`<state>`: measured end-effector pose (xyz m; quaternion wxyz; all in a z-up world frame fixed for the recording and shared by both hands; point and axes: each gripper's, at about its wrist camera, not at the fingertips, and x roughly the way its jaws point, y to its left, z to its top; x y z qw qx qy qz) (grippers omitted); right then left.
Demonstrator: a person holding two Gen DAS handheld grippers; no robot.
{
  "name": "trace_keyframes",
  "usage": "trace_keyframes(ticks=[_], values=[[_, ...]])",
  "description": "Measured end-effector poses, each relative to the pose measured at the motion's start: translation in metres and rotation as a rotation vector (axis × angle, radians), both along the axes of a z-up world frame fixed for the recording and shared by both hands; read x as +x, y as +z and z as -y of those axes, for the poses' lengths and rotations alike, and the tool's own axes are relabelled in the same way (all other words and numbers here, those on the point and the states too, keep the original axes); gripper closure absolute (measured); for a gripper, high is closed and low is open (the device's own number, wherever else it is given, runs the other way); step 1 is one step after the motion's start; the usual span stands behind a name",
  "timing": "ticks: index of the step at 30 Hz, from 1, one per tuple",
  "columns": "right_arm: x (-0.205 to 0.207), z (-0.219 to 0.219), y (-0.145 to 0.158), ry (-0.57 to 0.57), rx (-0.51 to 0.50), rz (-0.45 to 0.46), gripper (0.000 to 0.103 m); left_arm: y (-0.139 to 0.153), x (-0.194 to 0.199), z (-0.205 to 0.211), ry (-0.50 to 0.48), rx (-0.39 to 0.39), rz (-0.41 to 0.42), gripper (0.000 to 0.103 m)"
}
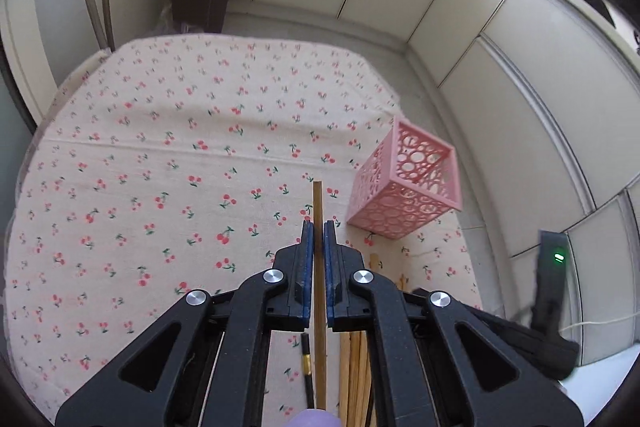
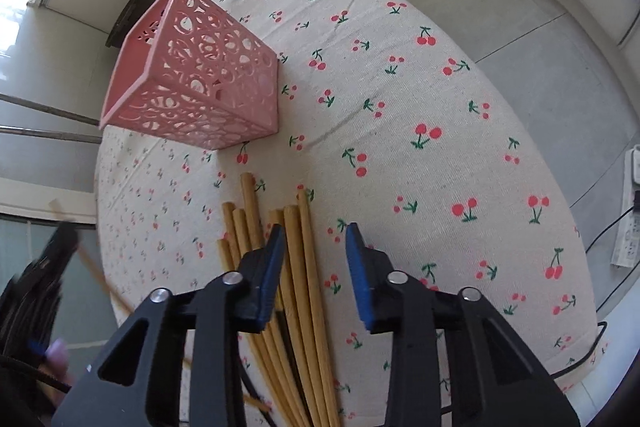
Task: Organize utensils
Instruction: 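Grasp one wooden chopstick with the left gripper while the right gripper grasps another, then lift both chopsticks over the pink holder while the left gripper drops its chopstick in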
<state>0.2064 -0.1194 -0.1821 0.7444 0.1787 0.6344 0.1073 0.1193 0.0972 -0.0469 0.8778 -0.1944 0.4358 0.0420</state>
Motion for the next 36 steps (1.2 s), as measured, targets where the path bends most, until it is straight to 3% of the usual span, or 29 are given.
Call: trace_keyframes(ticks=[8, 15, 17, 20, 27, 36], values=[[0.003, -0.024, -0.003, 0.024, -0.144, 0.035, 0.09, 0.016, -0.019, -0.017, 0.002, -0.002, 0.069, 0.099], [-0.001, -0.058, -0.002, 0.139, -0.308, 0.118, 0.09, 0.023, -0.027, -0.023, 0.011, -0.006, 0.099, 0.098], [-0.001, -0.057, -0.003, 0.137, -0.274, 0.117, 0.098, 0.026, -0.03, -0.023, 0.008, -0.001, 0.118, 0.098], [-0.003, -0.047, 0.001, 0.111, -0.226, 0.114, 0.098, 0.03, -0.034, -0.022, -0.001, 0.0, 0.139, 0.099], [-0.029, -0.008, 0.057, 0.076, -0.158, 0.252, 0.098, 0.05, -0.053, -0.019, -0.021, -0.004, 0.199, 0.099], [-0.08, 0.027, 0.152, 0.073, -0.071, 0.5, 0.098, 0.082, -0.072, -0.012, -0.015, 0.022, 0.292, 0.099]])
